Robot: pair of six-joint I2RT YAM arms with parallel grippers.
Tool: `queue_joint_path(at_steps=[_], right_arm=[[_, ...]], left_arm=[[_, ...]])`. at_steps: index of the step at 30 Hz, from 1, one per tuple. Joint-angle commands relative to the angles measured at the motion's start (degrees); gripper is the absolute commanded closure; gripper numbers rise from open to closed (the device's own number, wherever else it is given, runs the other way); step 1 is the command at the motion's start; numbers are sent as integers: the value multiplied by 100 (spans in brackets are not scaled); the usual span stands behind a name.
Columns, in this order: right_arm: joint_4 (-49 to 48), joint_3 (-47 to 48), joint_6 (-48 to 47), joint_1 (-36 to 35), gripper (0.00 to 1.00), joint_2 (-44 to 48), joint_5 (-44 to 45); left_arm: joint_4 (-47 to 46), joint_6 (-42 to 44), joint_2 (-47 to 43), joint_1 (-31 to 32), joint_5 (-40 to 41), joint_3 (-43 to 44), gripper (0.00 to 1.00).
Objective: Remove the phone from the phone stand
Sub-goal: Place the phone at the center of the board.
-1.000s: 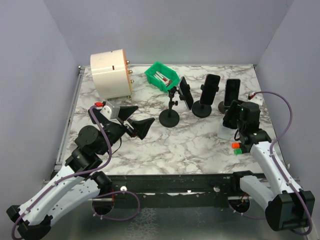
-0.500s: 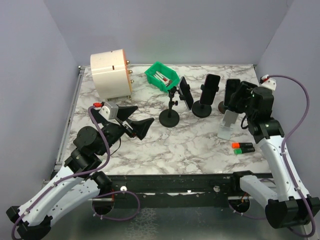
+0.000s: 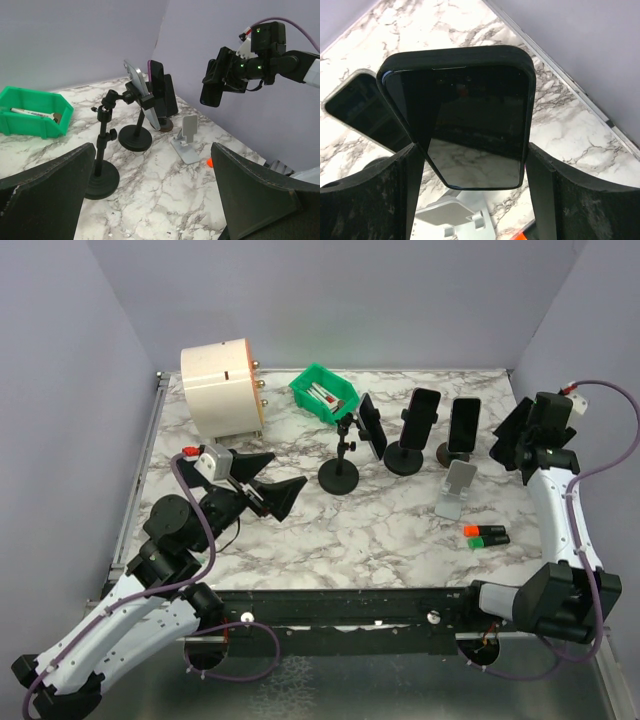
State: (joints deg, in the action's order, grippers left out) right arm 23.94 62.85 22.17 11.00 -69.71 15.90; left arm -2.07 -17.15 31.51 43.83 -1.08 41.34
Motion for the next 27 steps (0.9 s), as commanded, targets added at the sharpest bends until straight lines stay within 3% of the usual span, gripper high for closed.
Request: queue_joint_path(at_steps=[1,15,21,27], right_arm=[[3,256,25,110,46,-172,-173],[-232,-521,320,1000,47,-864,-694],[-441,-686,435,976,48,-40,-764],[-170,-304,291,284,50,1020,-564]], left_arm=[[-69,-120,-144,-24,-200,15,1],[-46,-133,-312,32,-88,5,1],[-45,-140,-297,98,-120,10,1],[-34,-116,-267,125,-97,5,1]])
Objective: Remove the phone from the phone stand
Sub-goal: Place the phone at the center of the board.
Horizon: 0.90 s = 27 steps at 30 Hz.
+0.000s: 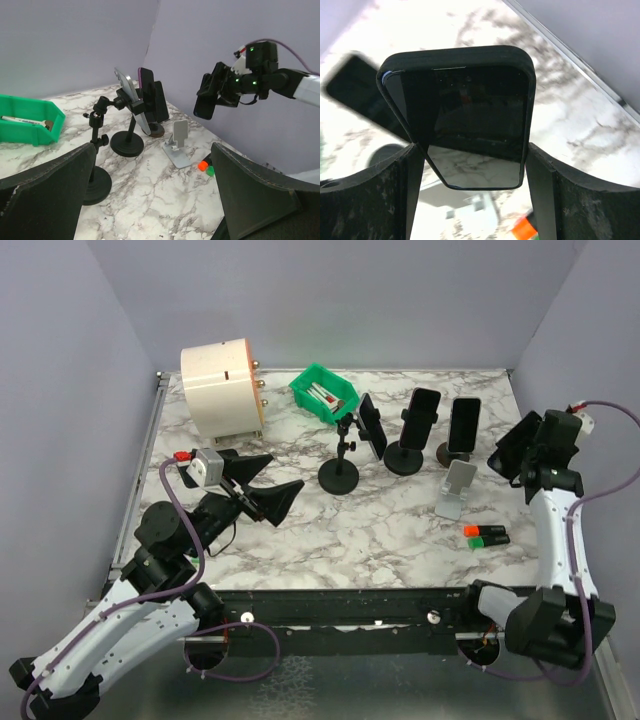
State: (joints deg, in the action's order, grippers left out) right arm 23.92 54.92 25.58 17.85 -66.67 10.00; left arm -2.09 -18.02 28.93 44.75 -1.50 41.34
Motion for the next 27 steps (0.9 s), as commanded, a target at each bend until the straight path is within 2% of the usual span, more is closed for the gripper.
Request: queue_joint_path(at_steps=[1,6,10,13,23,27], right_arm=[[-73,565,-129,-549,50,930,42],[743,857,-490,-1605,52,1688,-152],[1581,701,-789,-2032,52,2309,-934],[2154,540,-946,-2238,51,2413,-1721],[2365,-200,-1173,-2677,49,2474,-3535],[2357,-303,-1173,-2933,48,2285,-3700]], left_arm=[[-30,-22,-1,34,-46,5,1],[-1,32,46,31,30,14,1],[48,66,145,29,109,21,1],[82,91,294,33,111,38,1],[200,229,667,34,267,110,1],[200,253,743,32,249,127,1]])
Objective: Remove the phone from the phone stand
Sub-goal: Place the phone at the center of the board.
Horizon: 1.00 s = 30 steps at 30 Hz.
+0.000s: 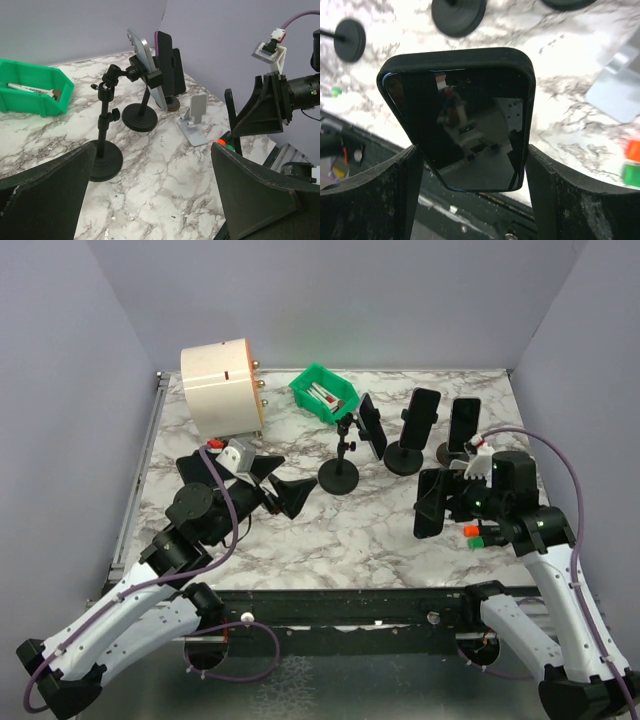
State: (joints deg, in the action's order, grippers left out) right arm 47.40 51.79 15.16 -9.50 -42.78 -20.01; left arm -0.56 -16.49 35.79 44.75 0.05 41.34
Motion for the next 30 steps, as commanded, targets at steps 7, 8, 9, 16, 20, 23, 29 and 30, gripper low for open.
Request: queue_joint_path(at_steps=[7,8,9,16,20,23,29,30], right_arm=[[-187,-125,362,-845,48,-694,257],[-273,-167,475,-1017,48,-751,448],[-354,-232,617,-1213,48,-817,664],[-962,-712,1817,-2885,52,-1161,2718],[-1442,-1066,2379,-3052,53,-1178,3256],[-1620,-1220,2650,-3096,54,-1422,3554],[-1848,-1249,3066,-3184,53,-2164,3819],[-1921,-1238,3080,-3200,53,-2277,3803]], left_arm=[[169,133,95,33,89,155,1],[175,137,90,27,91,155,1],[176,145,87,25,99,155,1],[186,164,99,29,126,155,1],[196,164,95,27,135,155,1],[197,164,99,27,140,155,1],[210,151,129,28,131,168,1],[213,147,130,33,146,171,1]])
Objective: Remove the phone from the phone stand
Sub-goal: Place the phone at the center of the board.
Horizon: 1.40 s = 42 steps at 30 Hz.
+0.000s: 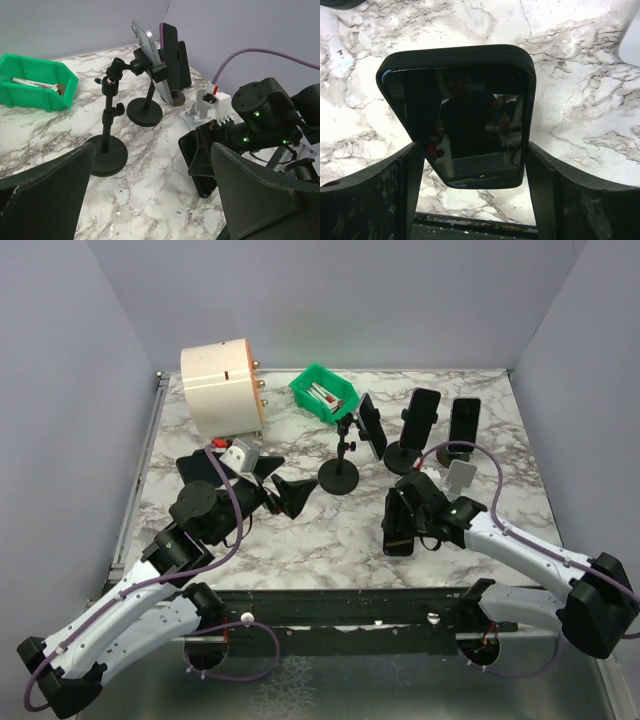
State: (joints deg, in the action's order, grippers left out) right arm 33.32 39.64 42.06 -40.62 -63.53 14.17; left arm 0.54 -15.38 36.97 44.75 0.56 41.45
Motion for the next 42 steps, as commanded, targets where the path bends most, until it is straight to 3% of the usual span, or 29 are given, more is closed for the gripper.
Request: queue_joint_path(at_steps=[1,25,35,38,42], right_arm=[[-567,-5,417,-107,52,-318,389],[-1296,-254,801,-174,45,-1878,466],[-950,-239,1001,-178,18,-1408,455],[-732,-172,918,-183,5,-1093,386],[-511,-126,820,-183,0,-778,311]], left_arm=[[111,35,16,26,106,161,1],[131,-9,-1,26,94,179,1],[131,-27,-14,32,59,188,1],[131,-27,-23,29,42,188,1],[131,-27,-46,33,49,188,1]])
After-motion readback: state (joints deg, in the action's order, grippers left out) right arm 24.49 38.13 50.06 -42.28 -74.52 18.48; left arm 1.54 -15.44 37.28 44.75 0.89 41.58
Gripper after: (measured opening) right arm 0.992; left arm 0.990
